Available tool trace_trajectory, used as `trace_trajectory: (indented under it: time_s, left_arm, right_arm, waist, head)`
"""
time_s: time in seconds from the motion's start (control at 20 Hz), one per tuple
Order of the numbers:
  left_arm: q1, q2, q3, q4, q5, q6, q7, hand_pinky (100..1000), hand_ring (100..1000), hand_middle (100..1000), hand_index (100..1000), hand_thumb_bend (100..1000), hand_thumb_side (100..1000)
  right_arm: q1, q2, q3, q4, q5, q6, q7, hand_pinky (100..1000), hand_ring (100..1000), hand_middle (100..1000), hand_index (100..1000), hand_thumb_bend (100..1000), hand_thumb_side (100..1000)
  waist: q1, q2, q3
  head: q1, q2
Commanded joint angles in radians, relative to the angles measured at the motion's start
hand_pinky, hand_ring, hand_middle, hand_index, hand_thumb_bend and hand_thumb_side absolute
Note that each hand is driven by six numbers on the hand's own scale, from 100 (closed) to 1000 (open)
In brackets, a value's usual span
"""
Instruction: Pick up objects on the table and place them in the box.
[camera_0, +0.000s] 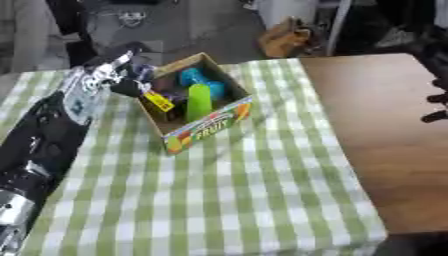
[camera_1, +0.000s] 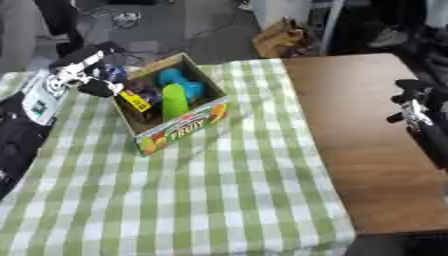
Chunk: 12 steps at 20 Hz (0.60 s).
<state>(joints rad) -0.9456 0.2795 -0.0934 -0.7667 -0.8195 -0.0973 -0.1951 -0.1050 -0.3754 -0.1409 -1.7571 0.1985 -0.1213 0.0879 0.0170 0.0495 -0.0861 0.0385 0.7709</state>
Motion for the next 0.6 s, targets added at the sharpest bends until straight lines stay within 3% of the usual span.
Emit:
trace_trajectory:
  time_s: [0.05,0.25,0.3,0.4,0.45,0.5,0.55,0.6]
  left_arm:
    - [-0.023,-0.009,-0.014,-0.009,-0.011,-0.014,0.047,100,214,396,455,100,105]
    - [-0.007,-0.023,-0.030,0.007,-0.043,-0.042,0.063,185,294,461,512,100,104]
    - [-0.005,-0.024,-0.030,0.010,-0.052,-0.048,0.063,325,398,529,552,139,142]
    - [0.000,-0.022,-0.035,0.015,-0.082,-0.071,0.059,465,519,613,626,262,227]
    - [0.002,-0.020,-0.041,0.016,-0.106,-0.088,0.053,585,631,703,687,432,368]
    - [0.004,-0.019,-0.041,0.016,-0.129,-0.104,0.049,649,706,759,728,562,470]
    - [0.007,-0.016,-0.040,0.015,-0.150,-0.120,0.049,785,831,854,804,780,631]
    - [0.010,-0.013,-0.037,0.014,-0.169,-0.135,0.051,832,867,887,835,890,690]
  right_arm:
    - [-0.012,-0.019,-0.003,-0.011,-0.007,-0.001,0.004,600,758,809,823,100,732]
    - [-0.011,-0.019,-0.004,-0.011,-0.006,-0.001,0.003,600,758,809,823,100,732]
    - [-0.011,-0.019,-0.004,-0.011,-0.006,0.000,0.003,600,758,809,823,100,733]
    - [-0.011,-0.019,-0.004,-0.011,-0.006,-0.001,0.003,600,758,808,823,100,733]
    - [-0.011,-0.019,-0.004,-0.011,-0.006,-0.001,0.003,600,758,808,823,100,733]
    - [-0.011,-0.018,-0.004,-0.011,-0.006,-0.001,0.004,600,758,808,823,100,733]
    - [-0.011,-0.018,-0.004,-0.010,-0.006,-0.001,0.004,600,758,808,823,100,733]
    - [-0.011,-0.018,-0.005,-0.010,-0.006,-0.001,0.004,600,758,808,823,100,733]
  waist:
    - [-0.011,-0.015,-0.003]
    - [-0.010,-0.014,-0.005]
    - [-0.010,-0.014,-0.005]
    - [-0.010,-0.014,-0.005]
    - [-0.009,-0.014,-0.004]
    - [-0.009,-0.014,-0.004]
    - [-0.010,-0.014,-0.003]
    - [-0.010,-0.014,-0.002]
  head:
    - [0.000,-0.001]
    - [-0.003,-0.001]
    - [-0.004,-0.001]
    - [-0.004,-0.001]
    - [-0.005,-0.001]
    - [-0.006,-0.001]
    - [-0.006,-0.001]
    - [-0.007,-0.001]
